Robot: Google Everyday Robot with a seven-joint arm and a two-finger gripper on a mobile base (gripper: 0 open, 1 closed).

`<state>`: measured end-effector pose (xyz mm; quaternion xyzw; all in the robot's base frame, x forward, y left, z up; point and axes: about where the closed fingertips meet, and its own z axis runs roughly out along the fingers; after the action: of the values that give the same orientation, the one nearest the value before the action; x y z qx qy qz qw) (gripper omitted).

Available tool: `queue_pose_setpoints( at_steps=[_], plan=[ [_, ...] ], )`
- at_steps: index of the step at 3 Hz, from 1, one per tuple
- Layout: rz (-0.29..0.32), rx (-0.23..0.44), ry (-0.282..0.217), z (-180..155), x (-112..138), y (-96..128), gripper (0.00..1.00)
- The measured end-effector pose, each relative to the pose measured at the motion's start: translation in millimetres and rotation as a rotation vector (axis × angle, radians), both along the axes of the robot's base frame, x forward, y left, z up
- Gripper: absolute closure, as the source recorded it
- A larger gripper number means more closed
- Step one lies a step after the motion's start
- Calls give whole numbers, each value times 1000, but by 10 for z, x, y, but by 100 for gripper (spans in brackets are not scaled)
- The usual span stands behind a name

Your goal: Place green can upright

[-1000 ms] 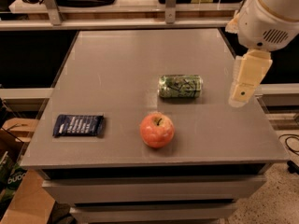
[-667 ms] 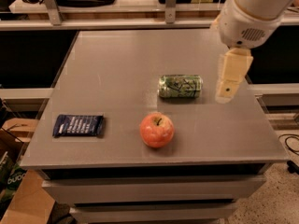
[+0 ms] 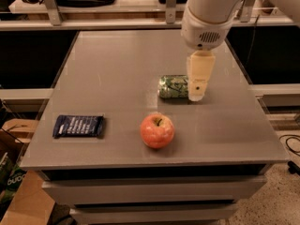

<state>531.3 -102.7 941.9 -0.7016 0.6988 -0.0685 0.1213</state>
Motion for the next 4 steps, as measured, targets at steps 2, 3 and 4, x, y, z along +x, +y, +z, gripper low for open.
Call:
queue_pose_setpoints(
  at_steps=[2,3,4],
  plan=[
    [9,-28,65,-423,158,299,0],
    [-4,-14,99,-593,222,379,0],
    [-20,16,128,-732,310,457,0]
  ],
)
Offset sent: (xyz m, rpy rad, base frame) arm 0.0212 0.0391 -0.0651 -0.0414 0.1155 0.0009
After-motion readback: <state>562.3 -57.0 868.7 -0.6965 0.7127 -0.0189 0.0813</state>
